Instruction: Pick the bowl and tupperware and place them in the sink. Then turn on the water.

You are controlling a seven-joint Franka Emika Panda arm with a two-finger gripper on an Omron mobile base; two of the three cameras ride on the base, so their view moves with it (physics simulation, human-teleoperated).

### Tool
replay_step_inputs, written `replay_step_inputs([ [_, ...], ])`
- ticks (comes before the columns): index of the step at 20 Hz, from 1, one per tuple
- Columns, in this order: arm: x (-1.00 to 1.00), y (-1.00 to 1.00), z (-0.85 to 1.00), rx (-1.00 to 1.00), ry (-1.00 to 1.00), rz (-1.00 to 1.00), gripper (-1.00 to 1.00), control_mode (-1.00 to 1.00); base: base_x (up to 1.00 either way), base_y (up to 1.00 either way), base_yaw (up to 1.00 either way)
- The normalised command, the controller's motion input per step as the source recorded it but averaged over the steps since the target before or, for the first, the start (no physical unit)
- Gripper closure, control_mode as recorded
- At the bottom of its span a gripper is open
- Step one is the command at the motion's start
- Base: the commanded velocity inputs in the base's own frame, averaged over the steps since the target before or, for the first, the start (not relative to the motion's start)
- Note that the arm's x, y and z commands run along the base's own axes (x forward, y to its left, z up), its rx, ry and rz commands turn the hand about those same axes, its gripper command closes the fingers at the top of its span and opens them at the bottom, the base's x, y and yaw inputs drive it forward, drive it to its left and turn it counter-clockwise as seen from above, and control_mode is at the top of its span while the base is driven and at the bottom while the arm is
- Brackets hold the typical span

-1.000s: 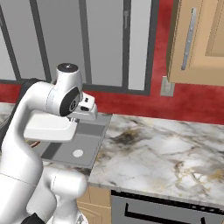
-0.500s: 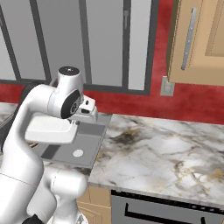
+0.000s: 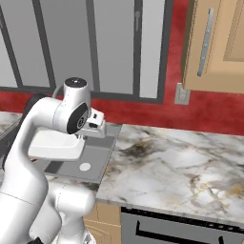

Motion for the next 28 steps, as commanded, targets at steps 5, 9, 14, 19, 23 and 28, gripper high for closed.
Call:
replay_step_inputs([
  [5,0.0,0.0,-0.21,-0.01,0.0,0.0,1.0,-1.0,0.0,0.0,0.0],
  [9,0.0,0.0,-0.12,0.0,0.0,0.0,1.0,-1.0,0.0,0.0,0.0],
  [14,0.0,0.0,-0.11,0.0,0.0,0.0,1.0,-1.0,0.0,0.0,0.0],
  [19,0.01,-0.05,-0.13,0.0,0.03,0.0,1.0,-1.0,0.0,0.0,0.0],
  [23,0.03,-0.14,-0.1,0.0,0.07,-0.01,1.0,-1.0,0.0,0.0,0.0],
  [28,0.06,-0.12,-0.11,0.0,0.09,-0.01,1.0,-1.0,0.0,0.0,0.0],
])
